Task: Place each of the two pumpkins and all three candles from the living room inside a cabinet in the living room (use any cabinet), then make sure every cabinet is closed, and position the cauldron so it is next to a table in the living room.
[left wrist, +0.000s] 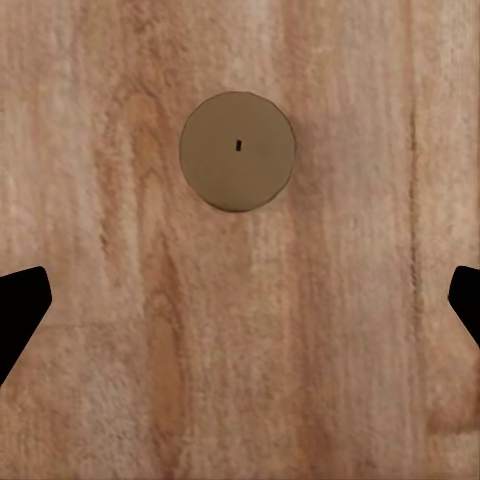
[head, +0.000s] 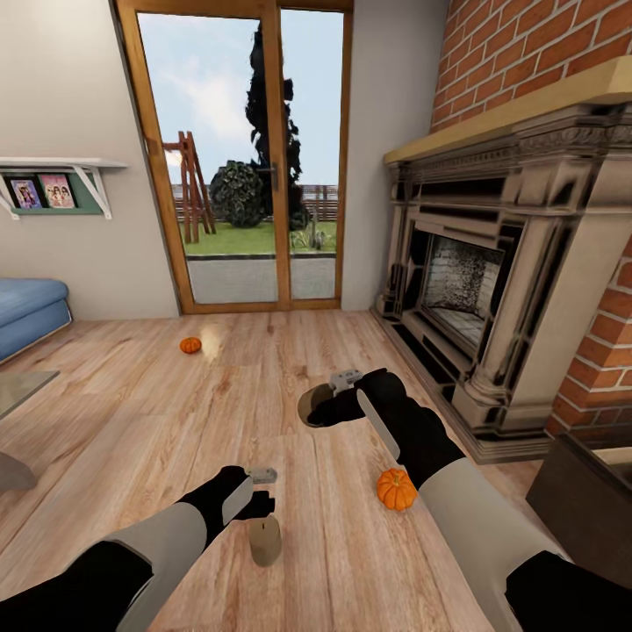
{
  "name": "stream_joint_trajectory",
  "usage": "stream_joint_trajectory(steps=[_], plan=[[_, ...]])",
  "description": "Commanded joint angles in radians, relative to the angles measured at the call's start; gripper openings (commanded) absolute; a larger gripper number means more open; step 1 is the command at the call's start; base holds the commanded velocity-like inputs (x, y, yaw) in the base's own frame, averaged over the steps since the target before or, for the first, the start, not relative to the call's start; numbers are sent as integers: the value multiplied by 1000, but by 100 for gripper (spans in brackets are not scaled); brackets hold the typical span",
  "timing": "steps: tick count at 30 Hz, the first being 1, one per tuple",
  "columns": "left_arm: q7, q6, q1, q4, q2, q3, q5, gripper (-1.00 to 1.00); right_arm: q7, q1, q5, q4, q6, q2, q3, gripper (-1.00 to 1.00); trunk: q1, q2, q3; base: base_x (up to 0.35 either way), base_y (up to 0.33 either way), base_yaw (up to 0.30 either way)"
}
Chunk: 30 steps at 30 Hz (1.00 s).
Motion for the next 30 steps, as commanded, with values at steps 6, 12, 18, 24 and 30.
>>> stream_joint_trajectory(steps=[6,12,18,24,30], plan=[[9,4,0,-2,1,-6,11,100,-4,-1,-5,-1,4,0,1,-100,1,-1,-9,0,0,0],[9,4,0,-2,1,-6,11,100,-4,-1,-5,-1,4,0,1,-100,3,-2,-32,0,0,0],[9,3,0,-2,1,-6,11,100,-4,0,-5,-1,4,0,1,-100,6,-4,-55,0,0,0],[9,-34,0,-1,2,-5,12,100,-4,3,-5,-57,4,0,1,-100,9,-5,-78,0,0,0],[9,-54,0,-1,2,-5,14,100,-4,91,-1,-202,4,0,0,-100,11,-7,-102,0,0,0]])
